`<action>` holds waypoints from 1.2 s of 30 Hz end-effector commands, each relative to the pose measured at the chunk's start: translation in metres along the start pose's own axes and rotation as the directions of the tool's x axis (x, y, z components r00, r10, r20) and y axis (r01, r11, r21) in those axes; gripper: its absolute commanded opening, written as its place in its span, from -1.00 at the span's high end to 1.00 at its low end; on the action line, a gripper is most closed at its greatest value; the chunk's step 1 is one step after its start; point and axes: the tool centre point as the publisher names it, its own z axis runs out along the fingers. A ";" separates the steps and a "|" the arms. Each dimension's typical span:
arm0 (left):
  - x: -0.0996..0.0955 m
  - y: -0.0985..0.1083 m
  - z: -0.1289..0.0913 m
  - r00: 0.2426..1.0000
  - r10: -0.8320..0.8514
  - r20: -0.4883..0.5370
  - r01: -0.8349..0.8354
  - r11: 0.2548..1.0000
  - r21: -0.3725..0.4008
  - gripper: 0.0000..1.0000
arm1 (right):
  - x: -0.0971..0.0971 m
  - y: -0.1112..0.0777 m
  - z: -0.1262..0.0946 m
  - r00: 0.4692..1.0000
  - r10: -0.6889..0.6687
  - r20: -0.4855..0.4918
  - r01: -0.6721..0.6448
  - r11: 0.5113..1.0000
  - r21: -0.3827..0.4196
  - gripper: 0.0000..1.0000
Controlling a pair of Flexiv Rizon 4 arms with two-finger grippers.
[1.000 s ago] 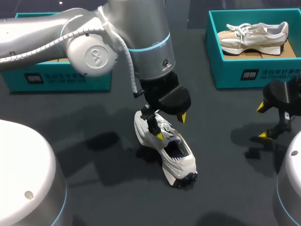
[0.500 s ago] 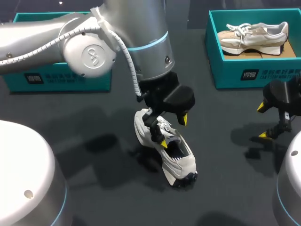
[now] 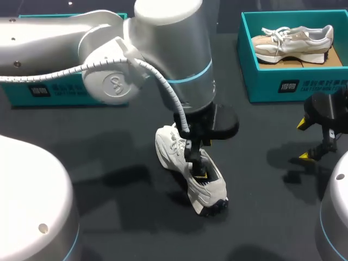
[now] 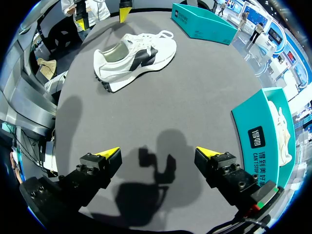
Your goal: Take the shoe out of the shoebox, open the shoe tongue, remove and reinsert the insole, then place the shoe into the shoebox
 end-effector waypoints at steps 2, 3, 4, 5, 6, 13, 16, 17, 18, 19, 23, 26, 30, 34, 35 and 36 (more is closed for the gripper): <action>0.016 -0.016 0.009 0.966 -0.253 -0.054 0.250 0.966 -0.064 -1.00 | 0.002 0.000 0.000 1.000 0.001 0.003 -0.001 1.000 0.004 -1.00; 0.017 -0.018 0.011 0.955 -0.290 -0.055 0.287 0.956 -0.067 -1.00 | 0.002 0.000 0.000 1.000 0.001 0.003 -0.001 1.000 0.004 -1.00; 0.019 -0.019 0.013 0.947 -0.318 -0.049 0.314 0.947 -0.072 -1.00 | 0.002 0.000 0.000 1.000 0.001 0.003 -0.001 1.000 0.004 -1.00; 0.021 -0.020 0.016 0.933 -0.358 -0.023 0.356 0.932 -0.075 -1.00 | 0.002 0.000 0.000 1.000 0.001 0.003 -0.001 1.000 0.004 -1.00; 0.024 -0.021 0.019 0.927 -0.375 -0.018 0.373 0.925 -0.075 -1.00 | 0.002 0.000 0.000 1.000 0.001 0.003 -0.001 1.000 0.004 -1.00; 0.036 -0.018 0.036 0.863 -0.505 0.011 0.503 0.858 -0.103 -1.00 | 0.002 0.000 0.000 1.000 0.001 0.003 -0.001 1.000 0.004 -1.00; 0.040 -0.016 0.045 0.834 -0.551 0.031 0.551 0.828 -0.103 -1.00 | 0.002 0.000 0.000 1.000 0.001 0.003 -0.001 1.000 0.004 -1.00; 0.041 -0.014 0.047 0.821 -0.569 0.049 0.571 0.816 -0.093 -1.00 | 0.002 0.000 0.000 1.000 0.001 0.003 -0.001 1.000 0.004 -1.00; 0.042 -0.014 0.049 0.818 -0.572 0.055 0.575 0.814 -0.089 -1.00 | 0.002 0.000 0.000 1.000 0.001 0.003 -0.001 1.000 0.004 -1.00; 0.044 -0.013 0.050 0.824 -0.565 0.033 0.566 0.820 -0.088 -1.00 | 0.002 0.000 0.000 1.000 0.001 0.003 -0.001 1.000 0.004 -1.00; 0.045 -0.012 0.057 0.817 -0.574 0.057 0.576 0.816 -0.050 -1.00 | 0.002 0.000 0.000 1.000 0.001 0.003 -0.001 1.000 0.004 -1.00; 0.042 -0.012 0.062 0.816 -0.577 0.044 0.578 0.815 -0.037 -1.00 | 0.002 0.000 0.000 1.000 0.001 0.003 -0.001 1.000 0.004 -1.00; 0.039 -0.013 0.070 0.805 -0.593 0.032 0.593 0.805 -0.020 -0.95 | 0.002 0.000 0.000 1.000 0.001 0.003 -0.001 1.000 0.004 -1.00; 0.036 -0.014 0.078 0.779 -0.626 0.029 0.626 0.779 0.003 -0.72 | 0.002 0.000 0.000 1.000 0.001 0.003 -0.001 1.000 0.004 -1.00; 0.035 -0.015 0.080 0.771 -0.635 0.048 0.635 0.772 0.015 -0.69 | 0.002 0.000 0.000 1.000 0.001 0.003 -0.001 1.000 0.004 -1.00; 0.034 -0.015 0.083 0.773 -0.634 0.026 0.634 0.773 0.006 -0.69 | 0.002 0.000 0.000 1.000 0.001 0.003 -0.001 1.000 0.004 -1.00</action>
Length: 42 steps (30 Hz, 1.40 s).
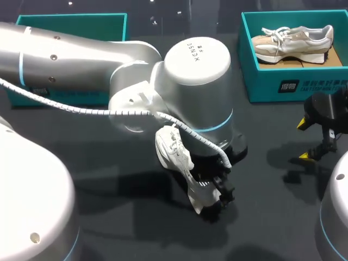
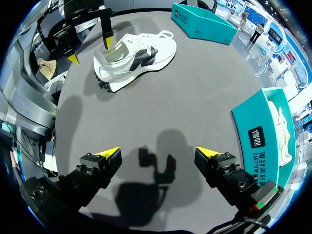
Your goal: Take the shoe out of the shoebox, open the shoe tongue, remove and reinsert the insole, then place the shoe into the shoebox
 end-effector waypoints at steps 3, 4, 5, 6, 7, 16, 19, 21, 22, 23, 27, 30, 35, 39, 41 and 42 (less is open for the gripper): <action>-0.001 -0.001 0.016 1.000 -0.011 -0.007 0.011 1.000 0.009 -0.59 | 0.002 0.000 0.000 1.000 0.001 0.003 -0.001 1.000 0.004 -1.00; 0.000 -0.002 0.018 1.000 -0.007 -0.003 0.007 1.000 0.008 -0.58 | 0.002 0.000 0.000 1.000 0.001 0.003 -0.001 1.000 0.004 -1.00; 0.001 -0.002 0.020 1.000 -0.005 0.013 0.005 1.000 0.015 -0.57 | 0.002 0.000 0.000 1.000 0.001 0.003 -0.001 1.000 0.004 -1.00; 0.001 -0.002 0.021 1.000 -0.005 0.008 0.004 1.000 0.015 -0.57 | 0.002 0.000 0.000 1.000 0.001 0.003 -0.001 1.000 0.004 -1.00; 0.001 -0.003 0.023 1.000 -0.003 0.008 0.003 1.000 0.012 -0.57 | 0.002 0.000 0.000 1.000 0.001 0.003 -0.001 1.000 0.004 -1.00; 0.002 -0.007 0.036 0.999 -0.002 0.034 0.002 1.000 0.012 -0.38 | 0.002 0.000 0.000 1.000 0.001 0.003 -0.001 1.000 0.004 -1.00; 0.001 -0.009 0.040 0.999 -0.004 0.034 0.004 1.000 0.006 -0.28 | 0.002 0.000 0.000 1.000 0.001 0.003 -0.001 1.000 0.004 -1.00; 0.000 -0.009 0.043 1.000 -0.004 0.031 0.004 1.000 -0.004 -0.26 | 0.002 0.000 0.000 1.000 0.001 0.003 -0.001 1.000 0.004 -1.00; 0.000 -0.010 0.044 0.999 -0.003 0.032 0.003 1.000 -0.008 -0.25 | 0.002 0.000 0.000 1.000 0.001 0.003 -0.001 1.000 0.004 -1.00; 0.000 -0.010 0.045 1.000 -0.001 0.030 0.001 1.000 -0.012 -0.24 | 0.002 0.000 0.000 1.000 0.001 0.003 -0.001 1.000 0.004 -1.00; -0.001 -0.010 0.049 1.000 0.010 0.027 -0.009 0.999 -0.032 -0.19 | 0.002 0.000 0.000 1.000 0.001 0.003 -0.001 1.000 0.004 -1.00; -0.001 -0.010 0.053 1.000 0.016 0.024 -0.015 0.999 -0.046 -0.18 | 0.002 0.000 0.000 1.000 0.001 0.003 -0.001 1.000 0.004 -1.00; 0.000 -0.008 0.059 1.000 0.023 0.021 -0.022 0.998 -0.058 -0.04 | 0.002 0.000 0.000 1.000 0.001 0.003 -0.001 1.000 0.004 -1.00; -0.001 -0.003 0.064 0.999 0.024 0.028 -0.022 0.997 -0.070 0.07 | 0.002 0.000 0.000 1.000 0.001 0.003 -0.001 1.000 0.004 -1.00; -0.001 -0.002 0.068 0.999 0.024 0.031 -0.022 0.997 -0.080 0.08 | 0.002 0.000 0.000 1.000 0.001 0.003 -0.001 1.000 0.004 -1.00; -0.002 -0.001 0.069 0.999 0.024 0.034 -0.021 0.996 -0.084 0.08 | 0.002 0.000 0.000 1.000 0.001 0.003 -0.001 1.000 0.004 -1.00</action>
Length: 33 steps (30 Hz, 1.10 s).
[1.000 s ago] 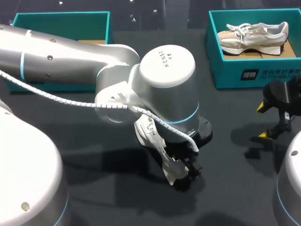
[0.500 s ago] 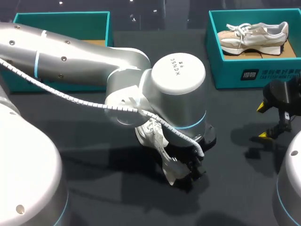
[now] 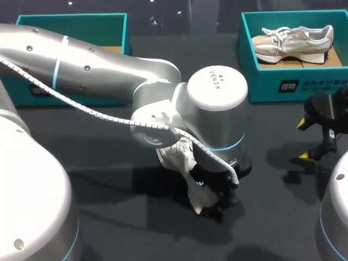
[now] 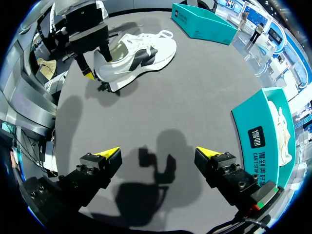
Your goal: Take the shoe out of the shoebox, open the shoe tongue, remove and reinsert the insole, then place the shoe into the shoebox
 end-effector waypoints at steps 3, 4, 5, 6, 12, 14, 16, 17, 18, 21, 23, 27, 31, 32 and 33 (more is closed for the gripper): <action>0.001 0.000 0.010 1.000 0.000 0.010 0.000 1.000 -0.015 0.08 | 0.002 0.000 0.000 1.000 0.001 0.003 -0.001 1.000 0.004 -1.00; 0.001 0.000 0.010 1.000 0.000 0.010 0.000 1.000 -0.016 0.08 | 0.002 0.000 0.000 1.000 0.001 0.003 -0.001 1.000 0.004 -1.00; 0.000 0.000 0.010 1.000 0.000 0.010 0.000 1.000 -0.017 0.07 | 0.002 0.000 0.000 1.000 0.001 0.003 -0.001 1.000 0.004 -1.00; 0.000 0.001 0.009 1.000 0.001 0.011 -0.001 1.000 -0.017 0.07 | 0.002 0.000 0.000 1.000 0.001 0.003 -0.001 1.000 0.004 -1.00; -0.002 -0.001 0.008 1.000 0.007 0.015 -0.007 1.000 -0.020 0.20 | 0.002 0.000 0.000 1.000 0.001 0.003 -0.001 1.000 0.004 -1.00; -0.002 -0.001 0.008 1.000 0.010 0.017 -0.009 1.000 -0.025 0.82 | 0.002 0.000 0.000 1.000 0.001 0.003 -0.001 1.000 0.004 -1.00; -0.003 -0.001 0.007 1.000 0.018 0.016 -0.017 0.999 -0.030 1.00 | 0.002 0.000 0.000 1.000 0.001 0.003 -0.001 1.000 0.004 -1.00; -0.003 0.000 0.006 1.000 0.020 0.016 -0.019 0.999 -0.030 1.00 | 0.002 0.000 0.000 1.000 0.001 0.003 -0.001 1.000 0.004 -1.00; -0.004 0.001 0.003 0.999 0.033 0.005 -0.033 0.999 -0.033 1.00 | 0.002 0.000 0.000 1.000 0.001 0.003 -0.001 1.000 0.004 -1.00; -0.006 0.005 -0.007 0.998 0.061 -0.007 -0.061 0.997 -0.037 1.00 | 0.002 0.000 0.000 1.000 0.001 0.003 -0.001 1.000 0.004 -1.00; -0.008 0.007 -0.014 0.997 0.079 -0.006 -0.079 0.996 -0.039 1.00 | 0.002 0.000 0.000 1.000 0.001 0.003 -0.001 1.000 0.004 -1.00; -0.012 0.012 -0.031 0.992 0.125 0.000 -0.125 0.991 -0.041 1.00 | 0.002 0.000 0.000 1.000 0.001 0.003 -0.001 1.000 0.004 -1.00; -0.019 0.016 -0.054 0.984 0.177 0.012 -0.176 0.983 -0.045 1.00 | 0.002 0.000 0.000 1.000 0.001 0.003 -0.001 1.000 0.004 -1.00; -0.020 0.017 -0.058 0.983 0.181 0.019 -0.180 0.983 -0.044 1.00 | 0.002 0.000 0.000 1.000 0.001 0.003 -0.001 1.000 0.004 -1.00; -0.023 0.018 -0.066 0.980 0.195 0.029 -0.194 0.980 -0.048 1.00 | 0.002 0.000 0.000 1.000 0.001 0.003 -0.001 1.000 0.004 -1.00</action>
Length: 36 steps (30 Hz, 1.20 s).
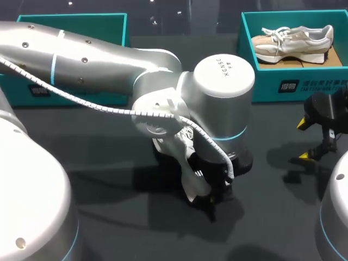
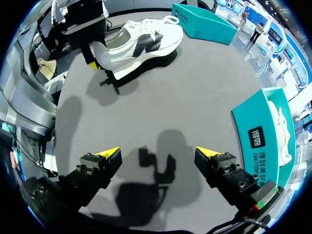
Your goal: Take the shoe out of the shoebox, open the shoe tongue, remove and reinsert the insole, then place the shoe into the shoebox
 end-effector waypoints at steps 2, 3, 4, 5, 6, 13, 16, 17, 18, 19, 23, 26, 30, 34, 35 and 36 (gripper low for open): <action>-0.017 0.021 -0.058 0.996 0.073 0.047 -0.072 0.997 -0.021 1.00 | 0.002 0.000 0.000 1.000 0.001 0.003 -0.001 1.000 0.004 -1.00; -0.022 0.024 -0.067 0.994 0.089 0.059 -0.088 0.996 -0.015 1.00 | 0.002 0.000 0.000 1.000 0.001 0.003 -0.001 1.000 0.004 -1.00; -0.022 0.024 -0.067 0.994 0.089 0.059 -0.088 0.996 -0.015 1.00 | 0.002 0.000 0.000 1.000 0.001 0.003 -0.001 1.000 0.004 -1.00; -0.022 0.024 -0.067 0.994 0.089 0.059 -0.088 0.996 -0.015 1.00 | 0.002 0.000 0.000 1.000 0.001 0.003 -0.001 1.000 0.004 -1.00; -0.022 0.024 -0.067 0.994 0.089 0.059 -0.088 0.996 -0.015 1.00 | 0.002 0.000 0.000 1.000 0.001 0.003 -0.001 1.000 0.004 -1.00; -0.022 0.024 -0.067 0.994 0.089 0.059 -0.088 0.996 -0.015 1.00 | 0.002 0.000 0.000 1.000 0.001 0.003 -0.001 1.000 0.004 -1.00; -0.022 0.024 -0.067 0.994 0.089 0.059 -0.088 0.996 -0.015 1.00 | 0.002 0.000 0.000 1.000 0.001 0.003 -0.001 1.000 0.004 -1.00; -0.022 0.024 -0.067 0.994 0.089 0.059 -0.088 0.996 -0.015 1.00 | 0.002 0.000 0.000 1.000 0.001 0.003 -0.001 1.000 0.004 -1.00; -0.022 0.024 -0.067 0.994 0.089 0.059 -0.088 0.996 -0.015 1.00 | 0.002 0.000 0.000 1.000 0.001 0.003 -0.001 1.000 0.004 -1.00; -0.022 0.024 -0.067 0.994 0.089 0.059 -0.088 0.996 -0.015 1.00 | 0.002 0.000 0.000 1.000 0.001 0.003 -0.001 1.000 0.004 -1.00; -0.023 0.024 -0.070 0.993 0.099 0.071 -0.098 0.995 -0.019 1.00 | 0.002 0.000 0.000 1.000 0.001 0.003 -0.001 1.000 0.004 -1.00; -0.037 0.026 -0.085 0.991 0.121 0.056 -0.120 0.993 -0.012 1.00 | 0.002 0.000 0.000 1.000 0.001 0.003 -0.001 1.000 0.004 -1.00; -0.061 0.035 -0.108 0.989 0.146 0.037 -0.147 0.989 0.008 1.00 | 0.002 0.000 0.000 1.000 0.001 0.003 -0.001 1.000 0.004 -1.00; -0.086 0.049 -0.130 0.986 0.162 0.036 -0.163 0.986 0.028 1.00 | 0.002 0.000 0.000 1.000 0.001 0.003 -0.001 1.000 0.004 -1.00; -0.093 0.053 -0.134 0.984 0.171 0.054 -0.173 0.984 0.029 1.00 | 0.002 0.000 0.000 1.000 0.001 0.003 -0.001 1.000 0.004 -1.00; -0.099 0.056 -0.138 0.983 0.169 0.072 -0.171 0.985 0.030 1.00 | 0.002 0.000 0.000 1.000 0.001 0.003 -0.001 1.000 0.004 -1.00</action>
